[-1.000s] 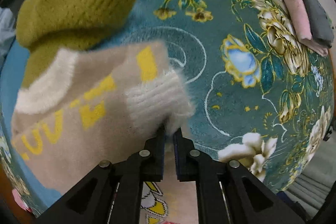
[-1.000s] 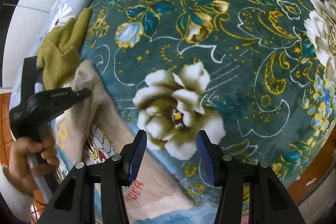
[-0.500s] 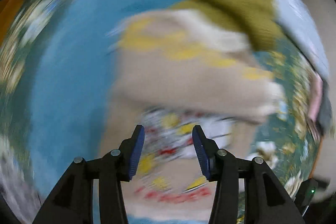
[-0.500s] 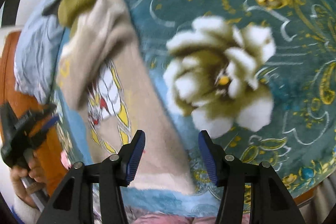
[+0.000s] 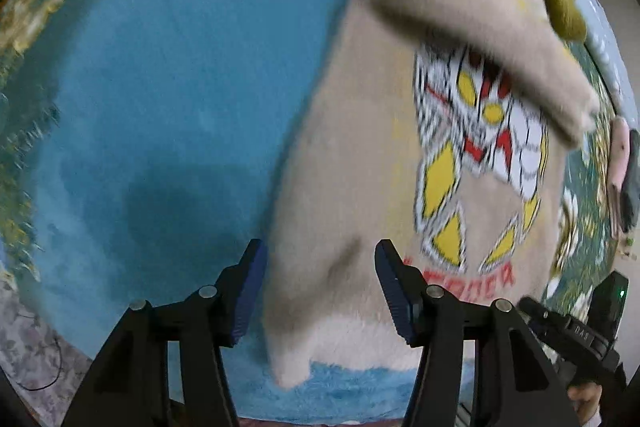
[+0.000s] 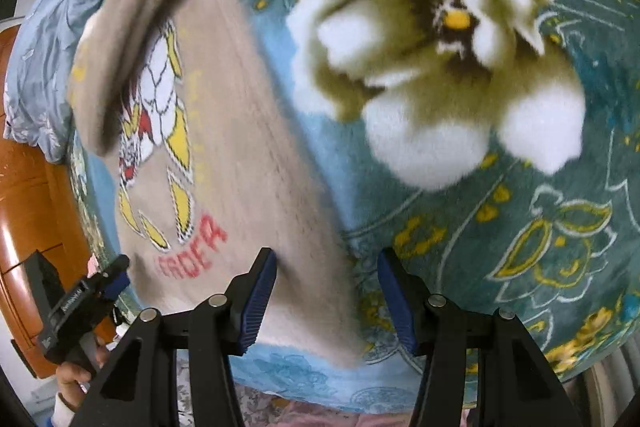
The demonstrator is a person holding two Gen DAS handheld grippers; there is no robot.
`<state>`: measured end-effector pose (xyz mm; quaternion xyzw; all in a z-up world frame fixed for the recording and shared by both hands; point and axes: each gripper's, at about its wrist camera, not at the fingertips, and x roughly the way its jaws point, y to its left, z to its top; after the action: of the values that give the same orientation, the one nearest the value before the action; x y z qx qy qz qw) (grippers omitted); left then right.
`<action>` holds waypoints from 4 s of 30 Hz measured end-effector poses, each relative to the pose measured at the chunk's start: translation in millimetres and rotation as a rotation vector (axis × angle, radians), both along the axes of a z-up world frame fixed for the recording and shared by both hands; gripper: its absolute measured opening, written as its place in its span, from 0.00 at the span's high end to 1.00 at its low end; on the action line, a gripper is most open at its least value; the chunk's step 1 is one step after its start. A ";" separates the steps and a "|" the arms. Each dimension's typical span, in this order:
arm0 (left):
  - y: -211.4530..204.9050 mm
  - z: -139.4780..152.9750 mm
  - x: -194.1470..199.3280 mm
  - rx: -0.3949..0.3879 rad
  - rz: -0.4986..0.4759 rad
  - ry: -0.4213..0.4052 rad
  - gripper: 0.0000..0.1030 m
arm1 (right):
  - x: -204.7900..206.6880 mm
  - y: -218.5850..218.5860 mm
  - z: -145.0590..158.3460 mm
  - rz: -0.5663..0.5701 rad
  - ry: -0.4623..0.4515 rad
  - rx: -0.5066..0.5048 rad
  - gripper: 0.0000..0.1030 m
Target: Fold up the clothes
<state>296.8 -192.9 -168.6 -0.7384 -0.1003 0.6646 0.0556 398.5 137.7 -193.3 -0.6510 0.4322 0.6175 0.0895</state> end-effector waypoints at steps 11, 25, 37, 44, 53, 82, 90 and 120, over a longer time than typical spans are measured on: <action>-2.7 25.0 14.9 0.008 -0.045 0.018 0.91 | 6.7 -7.9 26.4 -0.062 0.041 -0.031 0.89; -56.9 162.6 16.9 0.268 0.003 0.185 0.91 | 22.3 24.6 172.5 -0.156 0.309 -0.028 0.90; -69.6 163.4 51.3 0.396 0.120 0.040 0.91 | 66.3 11.3 196.2 -0.236 0.286 -0.115 0.90; -72.7 127.2 15.6 0.472 0.441 -0.045 0.91 | 18.6 38.6 177.8 -0.246 0.264 -0.176 0.90; -71.0 104.6 -24.7 0.477 0.807 -0.048 0.90 | -63.4 72.0 152.4 -0.228 0.208 -0.239 0.90; -59.0 60.3 -64.9 0.172 0.747 -0.036 0.47 | -140.5 99.9 61.7 -0.088 0.014 -0.124 0.58; -26.8 30.9 -100.0 0.105 0.495 -0.034 0.47 | -162.8 81.3 50.1 0.015 -0.029 -0.047 0.58; -59.4 32.5 -35.9 0.279 0.649 0.039 0.57 | -163.4 66.4 63.3 0.074 0.002 0.007 0.85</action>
<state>260.8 -252.2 -136.1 -0.6404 -0.4185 0.6416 -0.0560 235.1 204.1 -130.0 -0.6655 0.4058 0.6227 0.0683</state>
